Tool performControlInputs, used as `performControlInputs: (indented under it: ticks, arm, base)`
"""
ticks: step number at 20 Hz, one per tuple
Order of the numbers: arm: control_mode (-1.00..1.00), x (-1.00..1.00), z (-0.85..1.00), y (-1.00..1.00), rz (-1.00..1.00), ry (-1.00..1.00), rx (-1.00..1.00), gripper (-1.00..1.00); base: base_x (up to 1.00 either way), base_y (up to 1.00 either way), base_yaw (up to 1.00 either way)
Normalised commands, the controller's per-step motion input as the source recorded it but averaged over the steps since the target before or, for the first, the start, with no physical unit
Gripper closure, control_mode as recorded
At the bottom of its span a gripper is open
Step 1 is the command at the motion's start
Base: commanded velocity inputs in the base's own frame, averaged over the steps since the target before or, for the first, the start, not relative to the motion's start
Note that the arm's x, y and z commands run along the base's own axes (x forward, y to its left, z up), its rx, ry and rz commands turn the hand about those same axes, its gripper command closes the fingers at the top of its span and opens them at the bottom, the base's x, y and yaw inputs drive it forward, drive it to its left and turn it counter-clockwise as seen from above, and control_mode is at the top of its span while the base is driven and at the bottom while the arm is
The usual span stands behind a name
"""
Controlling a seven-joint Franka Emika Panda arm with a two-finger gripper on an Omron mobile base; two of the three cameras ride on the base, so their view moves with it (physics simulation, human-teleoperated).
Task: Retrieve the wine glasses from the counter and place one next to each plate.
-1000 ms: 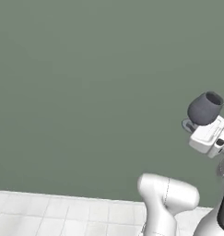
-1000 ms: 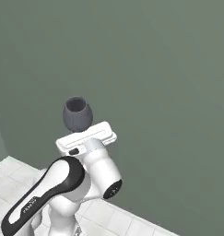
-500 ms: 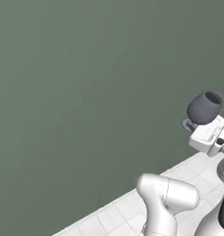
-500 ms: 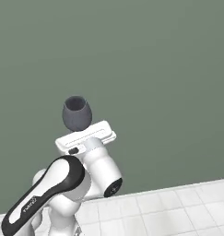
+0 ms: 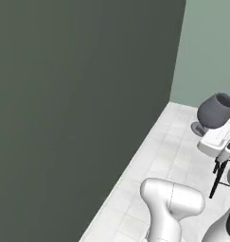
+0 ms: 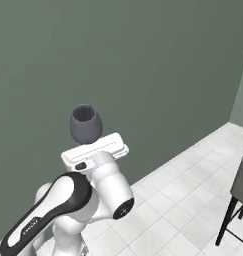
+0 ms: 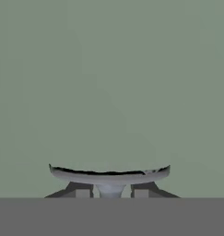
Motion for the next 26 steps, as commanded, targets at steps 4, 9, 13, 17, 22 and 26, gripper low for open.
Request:
performControlInputs:
  ticks: [4,9,13,17,22,26]
  arm:
    - [1.00,0.00,0.00,0.00,0.00,0.00,0.00,1.00]
    - [1.00,0.00,0.00,0.00,0.00,0.00,0.00,1.00]
    - [1.00,0.00,0.00,0.00,0.00,0.00,0.00,1.00]
    - [1.00,0.00,0.00,0.00,0.00,0.00,0.00,1.00]
    - [1.00,0.00,0.00,0.00,0.00,0.00,0.00,1.00]
    - [1.00,0.00,0.00,0.00,0.00,0.00,0.00,1.00]
  base:
    - [1.00,0.93,-0.26]
    - [1.00,0.02,-0.30]
    - [1.00,0.08,-0.42]
    - [1.00,0.68,-0.59]
    - [1.00,0.83,-0.65]
    - [1.00,0.76,-0.68]
